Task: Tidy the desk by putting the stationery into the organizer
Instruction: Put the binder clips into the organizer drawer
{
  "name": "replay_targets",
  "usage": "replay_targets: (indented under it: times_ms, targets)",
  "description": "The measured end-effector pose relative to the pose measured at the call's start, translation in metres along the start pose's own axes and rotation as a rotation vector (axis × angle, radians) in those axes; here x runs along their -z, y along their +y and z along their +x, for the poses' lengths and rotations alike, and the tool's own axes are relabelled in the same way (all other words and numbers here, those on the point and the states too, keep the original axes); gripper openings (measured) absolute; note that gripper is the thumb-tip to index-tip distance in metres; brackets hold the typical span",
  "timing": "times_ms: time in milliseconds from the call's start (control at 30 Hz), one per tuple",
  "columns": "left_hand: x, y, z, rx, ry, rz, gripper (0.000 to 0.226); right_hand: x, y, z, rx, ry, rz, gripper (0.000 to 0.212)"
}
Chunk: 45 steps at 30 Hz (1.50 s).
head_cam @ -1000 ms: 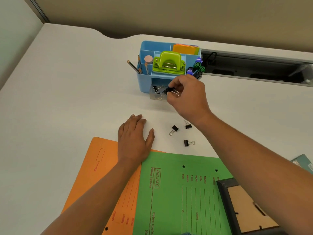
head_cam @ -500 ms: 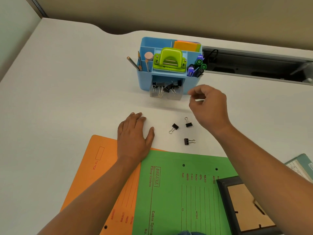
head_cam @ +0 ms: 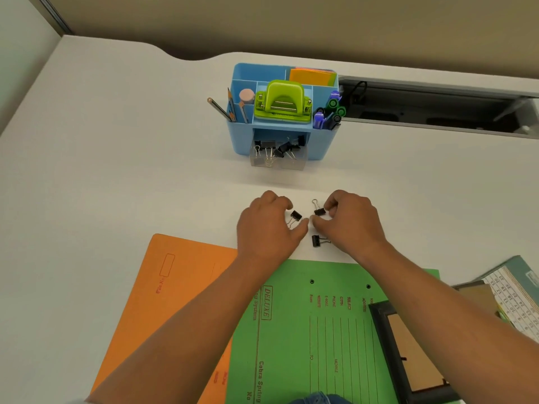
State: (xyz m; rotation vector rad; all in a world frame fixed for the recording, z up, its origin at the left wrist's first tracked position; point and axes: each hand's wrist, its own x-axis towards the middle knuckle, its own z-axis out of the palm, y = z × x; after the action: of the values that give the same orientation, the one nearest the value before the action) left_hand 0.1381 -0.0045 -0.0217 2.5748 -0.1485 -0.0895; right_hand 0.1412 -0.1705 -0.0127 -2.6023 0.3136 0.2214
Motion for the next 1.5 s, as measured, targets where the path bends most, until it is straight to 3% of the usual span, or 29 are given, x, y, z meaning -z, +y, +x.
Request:
replay_targets:
  times_ms: [200, 367, 667, 867, 1067, 1300, 1500]
  targets:
    - [-0.004, 0.010, 0.010, 0.050, -0.114, 0.112, 0.030, -0.002, 0.010, 0.005, 0.059, -0.018, 0.141, 0.017]
    - [0.001, 0.015, 0.012, 0.028, -0.121, 0.102, 0.024, -0.001, 0.026, 0.010, -0.029, 0.045, 0.493, 0.017]
    - [0.055, 0.038, 0.049, -0.053, 0.208, -0.059, 0.022, -0.004, 0.033, 0.008, 0.002, 0.026, 0.588, 0.017]
    - [0.069, 0.030, 0.074, -0.054, 0.222, -0.123, 0.040, -0.004, 0.031, 0.008, -0.003, 0.029, 0.606, 0.015]
    - [0.044, -0.021, 0.030, -0.011, 0.395, -0.159, 0.023, -0.006, 0.032, 0.009, 0.005, 0.043, 0.593, 0.016]
    - [-0.001, -0.078, -0.008, 0.071, 0.182, 0.155, 0.055, 0.004, 0.017, 0.006, 0.002, 0.072, 0.579, 0.014]
    - [-0.003, -0.077, -0.008, 0.046, 0.173, 0.184, 0.052, 0.032, -0.038, 0.004, 0.221, 0.151, 0.517, 0.017]
